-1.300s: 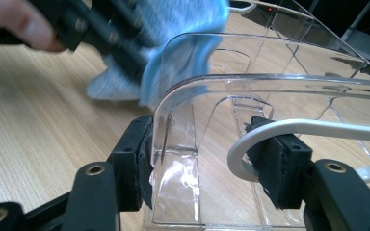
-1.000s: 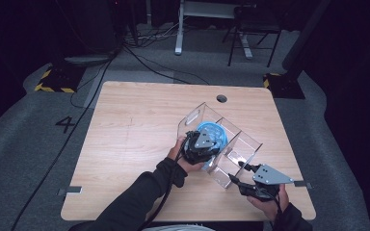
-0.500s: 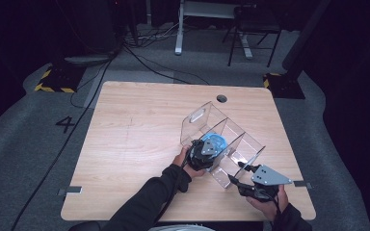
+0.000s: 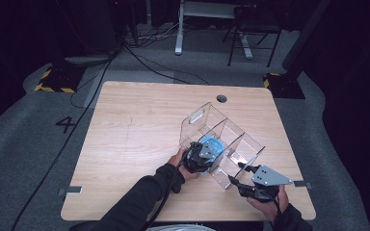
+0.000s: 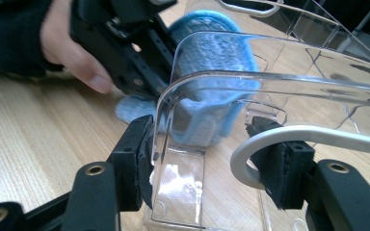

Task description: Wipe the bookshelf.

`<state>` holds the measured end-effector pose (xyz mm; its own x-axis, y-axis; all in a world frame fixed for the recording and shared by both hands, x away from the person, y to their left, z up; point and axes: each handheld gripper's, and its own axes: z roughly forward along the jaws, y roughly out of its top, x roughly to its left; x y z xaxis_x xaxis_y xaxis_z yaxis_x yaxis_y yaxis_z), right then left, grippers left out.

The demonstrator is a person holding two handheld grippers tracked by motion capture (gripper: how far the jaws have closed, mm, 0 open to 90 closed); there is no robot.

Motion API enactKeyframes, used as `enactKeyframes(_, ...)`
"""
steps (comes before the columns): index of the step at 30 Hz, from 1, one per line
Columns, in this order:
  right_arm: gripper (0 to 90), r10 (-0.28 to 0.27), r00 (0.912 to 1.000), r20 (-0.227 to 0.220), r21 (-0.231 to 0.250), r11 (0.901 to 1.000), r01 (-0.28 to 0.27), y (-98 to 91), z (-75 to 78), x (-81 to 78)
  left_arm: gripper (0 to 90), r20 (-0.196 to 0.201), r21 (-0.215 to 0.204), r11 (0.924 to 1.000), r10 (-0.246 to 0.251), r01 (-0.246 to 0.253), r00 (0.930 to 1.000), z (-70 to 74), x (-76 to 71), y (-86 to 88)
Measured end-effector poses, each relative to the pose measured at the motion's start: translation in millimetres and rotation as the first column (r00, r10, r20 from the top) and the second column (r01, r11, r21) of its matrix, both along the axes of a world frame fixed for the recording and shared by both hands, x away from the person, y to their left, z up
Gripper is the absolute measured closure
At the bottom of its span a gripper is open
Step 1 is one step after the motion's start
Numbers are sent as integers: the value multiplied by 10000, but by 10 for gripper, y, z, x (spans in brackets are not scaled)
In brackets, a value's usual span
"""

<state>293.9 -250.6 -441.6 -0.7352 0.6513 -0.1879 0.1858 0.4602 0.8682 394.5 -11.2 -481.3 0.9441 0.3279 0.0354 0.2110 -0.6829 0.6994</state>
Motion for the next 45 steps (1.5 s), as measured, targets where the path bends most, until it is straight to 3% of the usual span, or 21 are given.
enactKeyframes(4,436,10,10000,1,6,10000,-10,0,0,1,775,-128,530,9982,-276,282,9995,-7,-98,140)
enactKeyframes(9,436,36,10000,4,0,10000,-36,2,-1,7,764,14,464,9983,-345,344,9994,46,-183,261)
enactKeyframes(12,437,110,9999,4,24,9999,-110,-1,-5,14,763,345,-148,9994,-310,316,9989,135,-172,275)
enactKeyframes(14,437,85,10000,-13,5,10000,-85,2,-4,15,764,702,-853,9960,-218,278,9973,246,-148,259)
enactKeyframes(16,437,114,9999,-3,22,9999,-114,1,-6,17,764,947,-1454,9890,-130,267,9954,349,-113,247)
enactKeyframes(17,437,124,9999,0,27,9999,-124,0,-7,17,764,965,-2015,9792,-25,220,9953,430,-76,232)
enactKeyframes(22,437,147,9999,18,20,9999,-147,-3,-9,16,764,1004,-2358,9718,248,-4,9946,489,31,86)
enactKeyframes(24,437,113,9999,8,20,9999,-113,0,-10,11,765,646,-2555,9666,372,-195,9972,437,101,8)
enactKeyframes(25,436,108,9999,-3,26,9999,-108,2,-10,10,765,455,-2544,9668,373,-246,9983,401,132,-35)
enactKeyframes(29,438,158,9999,-32,-38,9999,-158,10,-18,13,767,414,-2414,9704,188,-83,9990,336,181,-101)
enactKeyframes(32,447,215,9998,2,-111,9997,-215,29,-27,8,770,640,-1470,9891,99,-4,9979,233,168,-200)
enactKeyframes(33,446,186,9998,17,-135,9997,-186,32,-29,1,771,635,-1343,9909,128,-42,9979,190,168,-219)
enactKeyframes(37,446,208,9998,-11,-133,9997,-208,25,-28,-1,772,119,-1426,9898,74,-56,9999,37,203,-209)
enactKeyframes(40,446,218,9998,17,-127,9997,-217,23,-29,0,774,183,-1132,9936,48,-27,9998,-53,192,-206)
enactKeyframes(42,446,207,9998,32,-126,9997,-207,20,-30,-3,774,105,-1145,9934,46,-34,9999,-62,185,-192)
enactKeyframes(45,441,170,9998,58,-103,9998,-169,12,-33,-13,774,299,-923,9957,-65,92,9995,-71,146,-161)
